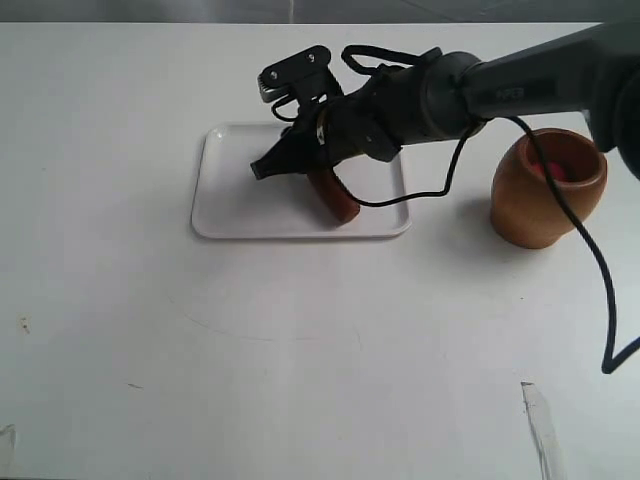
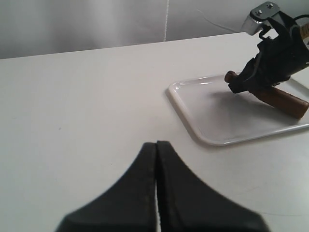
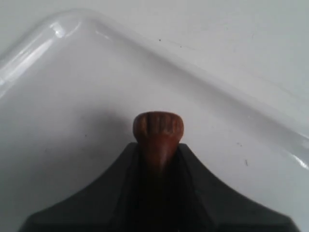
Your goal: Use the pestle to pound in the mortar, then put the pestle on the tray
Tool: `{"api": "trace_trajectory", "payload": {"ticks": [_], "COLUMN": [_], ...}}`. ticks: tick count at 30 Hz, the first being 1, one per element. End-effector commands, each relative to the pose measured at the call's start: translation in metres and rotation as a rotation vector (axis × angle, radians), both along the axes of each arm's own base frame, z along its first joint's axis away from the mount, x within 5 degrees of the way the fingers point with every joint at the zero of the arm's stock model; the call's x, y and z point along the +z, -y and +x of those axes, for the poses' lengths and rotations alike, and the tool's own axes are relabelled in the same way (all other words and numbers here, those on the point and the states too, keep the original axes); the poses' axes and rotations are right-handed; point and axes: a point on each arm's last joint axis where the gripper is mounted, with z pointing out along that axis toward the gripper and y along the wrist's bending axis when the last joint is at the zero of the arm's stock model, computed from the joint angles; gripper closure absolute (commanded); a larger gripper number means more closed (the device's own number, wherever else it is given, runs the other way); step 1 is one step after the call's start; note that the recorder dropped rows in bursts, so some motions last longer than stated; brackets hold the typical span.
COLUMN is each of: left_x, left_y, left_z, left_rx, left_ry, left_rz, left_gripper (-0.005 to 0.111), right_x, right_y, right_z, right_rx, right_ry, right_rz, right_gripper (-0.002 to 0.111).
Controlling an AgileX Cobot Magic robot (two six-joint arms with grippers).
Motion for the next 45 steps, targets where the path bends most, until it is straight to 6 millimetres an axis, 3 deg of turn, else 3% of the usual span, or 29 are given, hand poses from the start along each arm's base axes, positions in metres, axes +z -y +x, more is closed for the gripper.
{"api": "trace_trajectory", "payload": {"ticks": [1,7,12,15,18,21,25,28,33,39,45], "left_x": [0.0,0.0,0.0,0.0,0.0,0.0,0.0,0.0,0.0,0.0,0.0], "left_y": [0.001,0.001,0.001,0.001,0.001,0.001,0.001,0.001,0.001,0.001,0.001], "left_z": [0.0,0.0,0.0,0.0,0.0,0.0,0.0,0.0,0.0,0.0,0.0], "left_rx": [-0.006,-0.006,-0.006,-0.006,-0.006,-0.006,-0.006,-0.006,-0.006,-0.006,-0.006], "left_ry": [0.004,0.004,0.004,0.004,0.004,0.004,0.004,0.004,0.004,0.004,0.004], "left_rz": [-0.015,-0.015,-0.015,-0.015,-0.015,-0.015,-0.015,-0.015,-0.015,-0.015,-0.015], "left_gripper": [0.107,0.107,0.107,0.107,0.107,0.107,0.107,0.107,0.107,0.107,0.107], "right_x": [-0.001,-0.003,-0.002,0.013,0.042,0.079,0.132,0.171,0.223,0.262,0.278], "right_y": [0.002,0.004,0.003,0.001,0.001,0.006,0.018,0.032,0.051,0.089,0.142], "right_z": [0.0,-0.002,-0.001,0.0,0.0,-0.003,-0.013,-0.029,-0.077,-0.142,-0.198], "right_rx": [-0.018,-0.021,-0.017,-0.011,-0.011,-0.019,-0.009,0.001,0.075,0.123,0.139], "right_ry": [-0.025,-0.043,-0.034,0.0,0.046,0.09,0.156,0.205,0.328,0.439,0.498], "right_rz": [-0.027,-0.065,-0.052,-0.012,0.034,0.069,0.063,0.044,0.087,0.166,0.266], "right_gripper": [0.108,0.108,0.089,0.075,0.069,0.07,0.09,0.108,0.108,0.108,0.108]}}
